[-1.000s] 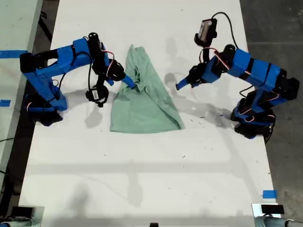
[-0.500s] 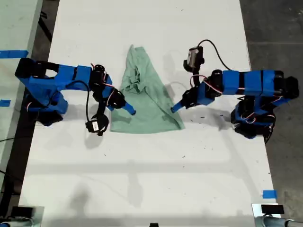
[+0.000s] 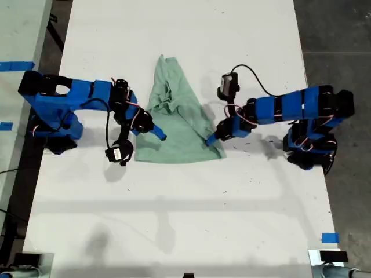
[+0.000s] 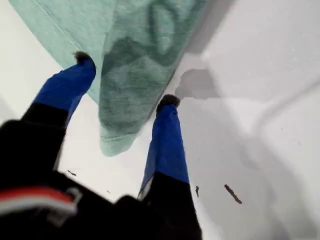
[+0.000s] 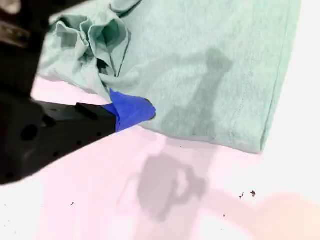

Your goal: Fold tshirt

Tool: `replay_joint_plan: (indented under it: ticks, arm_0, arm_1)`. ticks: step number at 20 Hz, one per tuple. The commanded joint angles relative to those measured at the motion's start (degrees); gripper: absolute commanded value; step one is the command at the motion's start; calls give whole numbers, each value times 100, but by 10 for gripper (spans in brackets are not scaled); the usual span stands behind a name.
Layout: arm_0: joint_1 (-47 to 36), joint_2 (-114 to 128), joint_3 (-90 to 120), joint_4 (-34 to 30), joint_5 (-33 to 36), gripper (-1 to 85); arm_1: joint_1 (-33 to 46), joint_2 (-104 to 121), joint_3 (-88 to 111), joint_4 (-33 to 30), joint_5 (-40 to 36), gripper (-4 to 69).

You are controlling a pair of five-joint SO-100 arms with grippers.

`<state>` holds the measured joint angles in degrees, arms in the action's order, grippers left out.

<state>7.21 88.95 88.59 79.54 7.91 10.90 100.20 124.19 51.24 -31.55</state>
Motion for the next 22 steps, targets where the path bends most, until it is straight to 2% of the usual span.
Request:
replay_joint_plan:
  ticks: [1,4,8,11,13,16,22]
  arm_0:
    - [9,35,-9,-35,-44,341]
    - [-9,44,9,-26,-35,341]
    - [-35,44,18,-44,-26,342]
    - [-26,44,18,-88,-9,341]
    - [-18,44,18,-114,0,341]
    - [0,9,18,-158,0,341]
    - [26,9,44,-185,0,339]
  arm_1:
    - [26,-229,-35,-229,79,204]
    - [88,-290,-44,-79,299,84]
    - [123,642,-237,624,97,-2]
    - [141,1318,-694,1380,-35,-11]
    - [123,1433,-1143,1670,0,-11]
    - [-44,826,-1969,1397,167,-11]
    - [-492,-1986,-4280,457,738,-12]
